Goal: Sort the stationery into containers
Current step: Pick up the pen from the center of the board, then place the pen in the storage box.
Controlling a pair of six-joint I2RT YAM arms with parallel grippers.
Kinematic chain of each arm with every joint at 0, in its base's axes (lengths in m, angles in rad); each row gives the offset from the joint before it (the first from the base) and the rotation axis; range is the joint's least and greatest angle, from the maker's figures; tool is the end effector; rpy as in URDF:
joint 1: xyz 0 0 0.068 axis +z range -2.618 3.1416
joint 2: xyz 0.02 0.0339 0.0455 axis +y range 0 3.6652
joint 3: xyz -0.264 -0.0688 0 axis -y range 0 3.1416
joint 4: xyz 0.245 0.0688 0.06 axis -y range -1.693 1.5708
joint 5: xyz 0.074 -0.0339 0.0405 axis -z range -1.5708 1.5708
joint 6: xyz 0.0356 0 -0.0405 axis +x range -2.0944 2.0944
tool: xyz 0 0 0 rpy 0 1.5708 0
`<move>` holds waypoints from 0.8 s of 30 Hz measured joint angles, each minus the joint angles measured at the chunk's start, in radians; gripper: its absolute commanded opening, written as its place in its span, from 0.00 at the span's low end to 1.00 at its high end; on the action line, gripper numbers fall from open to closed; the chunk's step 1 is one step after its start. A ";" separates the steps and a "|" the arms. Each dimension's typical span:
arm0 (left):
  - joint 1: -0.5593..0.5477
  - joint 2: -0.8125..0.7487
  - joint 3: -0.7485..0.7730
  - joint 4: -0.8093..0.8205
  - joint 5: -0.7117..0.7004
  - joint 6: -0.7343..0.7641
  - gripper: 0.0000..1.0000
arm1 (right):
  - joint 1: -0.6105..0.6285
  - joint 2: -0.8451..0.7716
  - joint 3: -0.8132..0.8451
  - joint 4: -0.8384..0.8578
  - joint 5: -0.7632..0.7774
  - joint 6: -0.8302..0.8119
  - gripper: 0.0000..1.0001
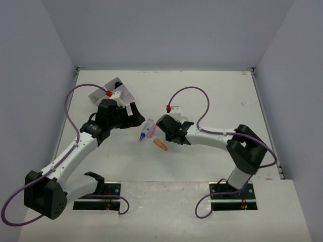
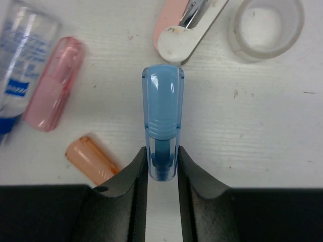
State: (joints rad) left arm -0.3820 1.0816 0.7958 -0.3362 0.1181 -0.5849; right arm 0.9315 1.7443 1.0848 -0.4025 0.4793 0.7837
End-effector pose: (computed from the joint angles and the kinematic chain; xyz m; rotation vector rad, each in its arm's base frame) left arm 0.2182 -0.0922 0.2713 -0.1612 2.2636 -0.6602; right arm 0.2204 0.2690 0.1786 -0.0257 2.4594 0.0903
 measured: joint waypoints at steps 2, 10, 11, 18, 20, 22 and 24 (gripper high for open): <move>0.000 0.038 -0.002 0.065 0.109 -0.011 1.00 | 0.043 -0.146 -0.104 0.103 0.015 -0.110 0.00; -0.048 0.141 -0.007 0.390 0.506 -0.136 0.83 | 0.187 -0.557 -0.360 0.499 -0.097 -0.466 0.00; -0.059 0.149 -0.007 0.415 0.536 -0.148 0.79 | 0.187 -0.573 -0.371 0.519 -0.107 -0.486 0.00; -0.111 0.162 -0.008 0.510 0.630 -0.193 0.12 | 0.198 -0.652 -0.390 0.582 -0.140 -0.571 0.00; -0.117 0.164 -0.008 0.520 0.640 -0.202 0.00 | 0.200 -0.663 -0.390 0.588 -0.141 -0.587 0.00; -0.120 0.164 -0.007 0.524 0.641 -0.206 0.00 | 0.200 -0.664 -0.390 0.586 -0.139 -0.602 0.35; -0.122 0.164 0.001 0.499 0.620 -0.200 0.00 | 0.200 -0.664 -0.390 0.585 -0.136 -0.608 0.91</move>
State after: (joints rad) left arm -0.5041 1.2459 0.7972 0.1633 0.7381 -0.7853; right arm 1.1320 1.0801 0.6949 0.1822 0.3431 0.1757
